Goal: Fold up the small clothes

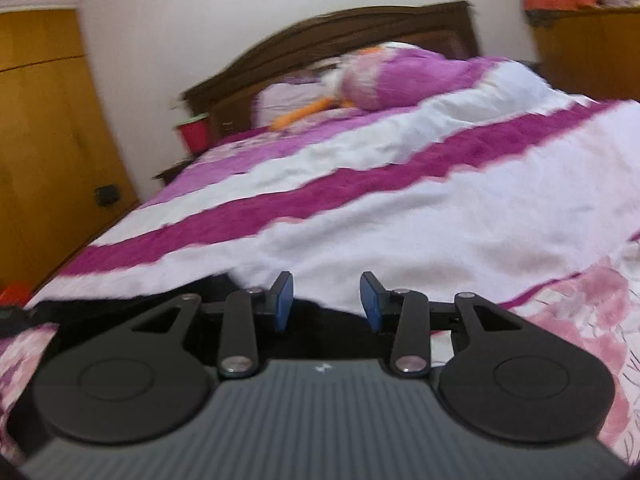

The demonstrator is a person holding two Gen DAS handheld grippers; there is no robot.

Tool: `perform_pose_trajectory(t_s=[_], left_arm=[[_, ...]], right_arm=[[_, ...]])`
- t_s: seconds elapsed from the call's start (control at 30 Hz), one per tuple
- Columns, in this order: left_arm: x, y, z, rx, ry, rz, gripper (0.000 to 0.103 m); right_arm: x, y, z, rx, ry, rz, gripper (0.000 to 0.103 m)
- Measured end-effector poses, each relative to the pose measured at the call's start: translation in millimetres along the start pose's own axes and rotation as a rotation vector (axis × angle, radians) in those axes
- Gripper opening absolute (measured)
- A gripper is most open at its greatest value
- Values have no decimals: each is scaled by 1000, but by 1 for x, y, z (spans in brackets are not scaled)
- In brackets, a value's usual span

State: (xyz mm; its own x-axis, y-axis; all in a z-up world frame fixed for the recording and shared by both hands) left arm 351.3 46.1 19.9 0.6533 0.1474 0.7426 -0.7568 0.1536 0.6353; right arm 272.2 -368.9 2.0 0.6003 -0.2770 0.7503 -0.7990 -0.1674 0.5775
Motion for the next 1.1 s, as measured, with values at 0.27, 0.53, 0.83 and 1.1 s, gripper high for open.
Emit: perform_pose_trajectory(t_s=[0.27, 0.53, 0.83, 1.1], left_arm=[[4, 6, 7, -2, -8, -2, 45], [-27, -44, 6, 55, -73, -141, 46], [-38, -54, -2, 93, -71, -170, 46], [-44, 2, -18, 93, -121, -171, 71]], right_arm=[[-11, -28, -48, 52, 260, -132, 39], [-11, -79, -28, -48, 167, -216, 36], [-9, -71, -13, 14, 56, -175, 37], [-13, -3, 12, -57, -24, -101, 61]])
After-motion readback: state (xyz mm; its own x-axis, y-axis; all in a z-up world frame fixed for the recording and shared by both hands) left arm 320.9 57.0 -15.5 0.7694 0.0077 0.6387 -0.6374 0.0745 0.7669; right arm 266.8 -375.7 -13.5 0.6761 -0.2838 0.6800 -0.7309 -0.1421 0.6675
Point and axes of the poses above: each gripper's, at about its wrist camera, not at the fingertips, and y roughly against the way its jaws point, z to its right, x to its top, the point moved 3 cm from there along -y, roughly the way its jaws point, and after that the axes turned 13 degrees about -z, right-handed, at the moved point
